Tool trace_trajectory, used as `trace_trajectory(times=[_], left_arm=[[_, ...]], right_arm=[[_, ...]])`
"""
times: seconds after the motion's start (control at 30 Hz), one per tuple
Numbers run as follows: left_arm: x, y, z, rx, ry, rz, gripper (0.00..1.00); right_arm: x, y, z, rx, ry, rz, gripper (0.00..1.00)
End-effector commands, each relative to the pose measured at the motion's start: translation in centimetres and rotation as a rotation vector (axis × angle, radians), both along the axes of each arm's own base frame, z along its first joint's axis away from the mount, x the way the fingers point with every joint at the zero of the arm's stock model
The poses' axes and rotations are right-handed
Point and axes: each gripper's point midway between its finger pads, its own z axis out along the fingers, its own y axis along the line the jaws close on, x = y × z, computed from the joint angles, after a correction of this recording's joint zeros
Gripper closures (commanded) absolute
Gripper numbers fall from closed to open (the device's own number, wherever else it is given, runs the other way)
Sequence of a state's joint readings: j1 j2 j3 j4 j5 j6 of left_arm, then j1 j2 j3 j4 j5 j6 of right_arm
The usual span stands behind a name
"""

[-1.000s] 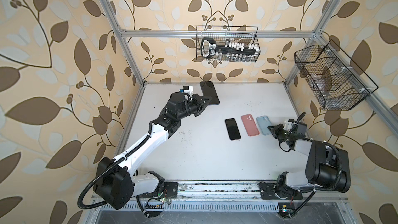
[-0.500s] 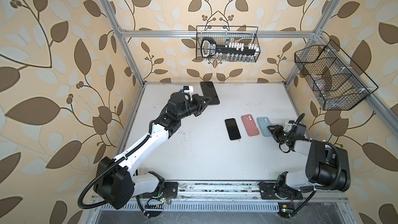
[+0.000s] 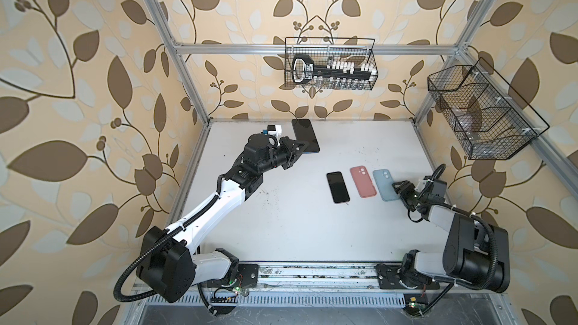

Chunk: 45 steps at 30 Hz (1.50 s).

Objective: Take the phone out of the phone case
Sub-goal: Place the phone case at the middle-right of the table, then place the phone at the center of the table.

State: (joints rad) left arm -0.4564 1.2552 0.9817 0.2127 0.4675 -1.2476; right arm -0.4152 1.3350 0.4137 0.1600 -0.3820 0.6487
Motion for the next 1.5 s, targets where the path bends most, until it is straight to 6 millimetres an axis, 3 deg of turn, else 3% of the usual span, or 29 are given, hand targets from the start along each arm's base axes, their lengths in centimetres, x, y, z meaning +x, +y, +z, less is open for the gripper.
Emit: trace_trajectory(times=[0.0, 0.13, 0.2, 0.27, 0.43, 0.73, 1.0, 1.47], left_arm=[[0.1, 0.0, 4.7, -0.054, -0.161, -0.015, 1.00], [0.0, 0.0, 4.2, -0.044, -0.150, -0.018, 1.00], [0.0, -0.1, 3.8, -0.033, -0.143, -0.022, 1.00], [-0.1, 0.0, 3.5, -0.030, -0.137, -0.021, 1.00], [-0.9, 0.1, 1.4, -0.034, -0.097, -0.036, 1.00], [-2.9, 1.2, -1.2, -0.014, -0.097, -0.031, 1.00], [-4.1, 1.7, -4.3, 0.032, -0.093, -0.036, 1.00], [-4.3, 1.9, -8.7, 0.053, -0.127, -0.039, 1.00]], right_arm=[[-0.5, -0.9, 0.2, -0.053, 0.028, -0.029, 0.37], [-0.6, -1.3, 1.5, -0.097, 0.013, -0.042, 0.28], [-0.3, -1.3, 2.9, -0.124, -0.005, -0.037, 0.11], [0.1, -0.9, 4.7, -0.157, -0.034, -0.020, 0.04], [1.3, 1.6, 9.5, -0.168, -0.150, 0.048, 0.01], [2.8, 8.7, 14.2, -0.118, -0.284, 0.210, 0.00], [3.3, 11.7, 15.6, -0.109, -0.341, 0.303, 0.00], [3.4, 13.1, 14.5, -0.075, -0.346, 0.351, 0.00]])
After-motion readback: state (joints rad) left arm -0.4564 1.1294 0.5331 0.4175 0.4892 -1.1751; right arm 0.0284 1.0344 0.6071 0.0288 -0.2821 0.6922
